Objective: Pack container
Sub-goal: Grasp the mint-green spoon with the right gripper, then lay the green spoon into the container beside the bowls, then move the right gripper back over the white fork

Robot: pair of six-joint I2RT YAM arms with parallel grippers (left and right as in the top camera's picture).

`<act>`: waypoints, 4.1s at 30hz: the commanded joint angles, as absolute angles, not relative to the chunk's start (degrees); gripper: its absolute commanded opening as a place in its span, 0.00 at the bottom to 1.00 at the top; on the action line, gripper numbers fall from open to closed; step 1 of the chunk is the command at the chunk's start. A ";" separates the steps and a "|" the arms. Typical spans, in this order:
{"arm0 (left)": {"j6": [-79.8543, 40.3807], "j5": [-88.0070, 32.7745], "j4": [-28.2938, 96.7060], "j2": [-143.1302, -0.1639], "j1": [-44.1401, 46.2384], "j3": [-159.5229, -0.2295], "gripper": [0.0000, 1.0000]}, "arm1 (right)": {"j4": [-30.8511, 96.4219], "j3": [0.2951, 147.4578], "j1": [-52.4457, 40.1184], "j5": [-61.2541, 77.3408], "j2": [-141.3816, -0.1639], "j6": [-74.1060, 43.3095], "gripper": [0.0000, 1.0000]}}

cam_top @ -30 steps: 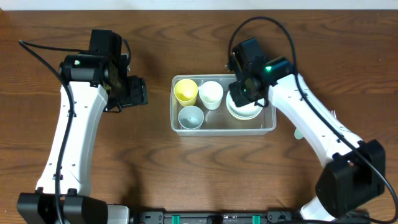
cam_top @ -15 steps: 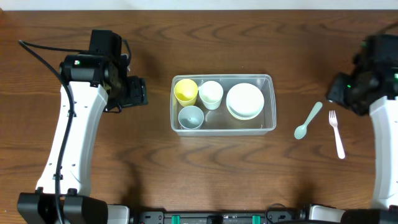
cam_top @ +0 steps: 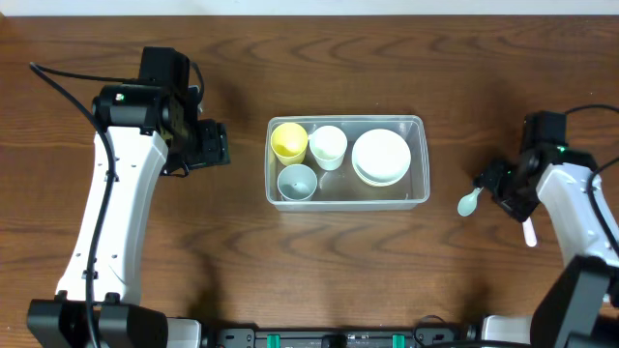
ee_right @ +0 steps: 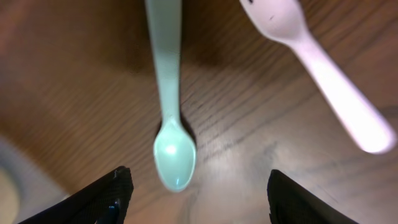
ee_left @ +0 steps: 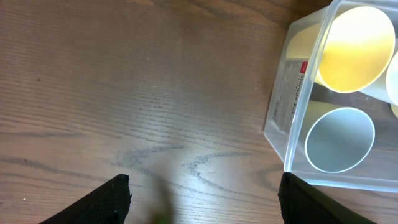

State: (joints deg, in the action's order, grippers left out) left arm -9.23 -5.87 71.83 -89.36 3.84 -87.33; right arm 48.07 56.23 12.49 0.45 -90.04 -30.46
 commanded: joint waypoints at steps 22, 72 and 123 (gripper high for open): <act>-10.00 -6.04 72.16 -89.62 3.60 -87.37 0.77 | 38.52 55.81 12.69 0.71 -103.94 -33.39 0.42; -10.00 -6.04 72.18 -89.62 3.60 -87.37 0.77 | 52.12 78.39 -18.33 5.43 -83.92 24.27 0.01; -10.00 -6.04 72.18 -89.62 3.60 -87.37 0.77 | 62.30 74.39 21.23 -1.28 -81.58 2.87 0.90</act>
